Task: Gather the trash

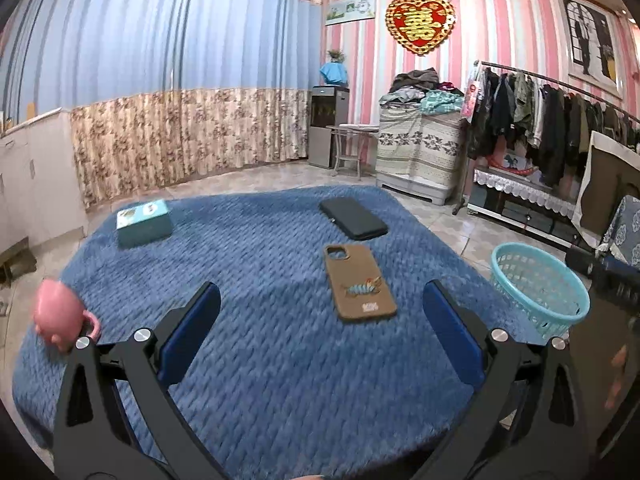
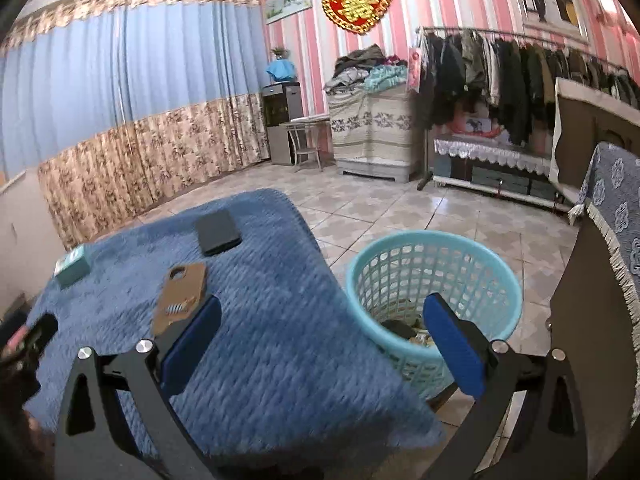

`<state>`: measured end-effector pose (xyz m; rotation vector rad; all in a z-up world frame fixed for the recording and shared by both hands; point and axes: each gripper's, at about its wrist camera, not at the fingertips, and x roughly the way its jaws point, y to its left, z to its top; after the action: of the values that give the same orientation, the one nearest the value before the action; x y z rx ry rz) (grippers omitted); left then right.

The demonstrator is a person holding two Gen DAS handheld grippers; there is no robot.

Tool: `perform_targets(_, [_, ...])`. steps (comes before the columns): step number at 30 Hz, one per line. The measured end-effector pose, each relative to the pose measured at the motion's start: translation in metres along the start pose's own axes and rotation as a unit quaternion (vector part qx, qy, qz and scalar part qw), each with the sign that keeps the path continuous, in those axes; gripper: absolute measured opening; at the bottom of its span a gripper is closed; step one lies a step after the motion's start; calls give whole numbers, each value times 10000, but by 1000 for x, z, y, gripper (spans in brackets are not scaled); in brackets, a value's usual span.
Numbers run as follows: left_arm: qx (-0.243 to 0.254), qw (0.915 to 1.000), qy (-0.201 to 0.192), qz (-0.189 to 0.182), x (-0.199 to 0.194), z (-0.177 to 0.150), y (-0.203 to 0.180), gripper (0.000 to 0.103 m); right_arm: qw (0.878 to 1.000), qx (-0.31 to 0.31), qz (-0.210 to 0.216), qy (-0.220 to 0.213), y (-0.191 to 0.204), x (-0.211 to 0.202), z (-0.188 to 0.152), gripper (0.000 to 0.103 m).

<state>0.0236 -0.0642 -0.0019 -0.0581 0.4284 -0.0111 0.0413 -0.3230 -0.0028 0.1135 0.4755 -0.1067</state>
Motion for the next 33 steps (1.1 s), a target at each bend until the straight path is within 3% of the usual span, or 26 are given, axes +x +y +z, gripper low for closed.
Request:
perform_targets(12, [38, 9996, -194, 199, -23, -5, 14, 98, 9967, -736, 268, -230, 53, -28, -36, 99])
perform_targets(33, [171, 9996, -131, 194, -23, -14, 17, 98, 9956, -831, 327, -299, 53, -33, -35, 99])
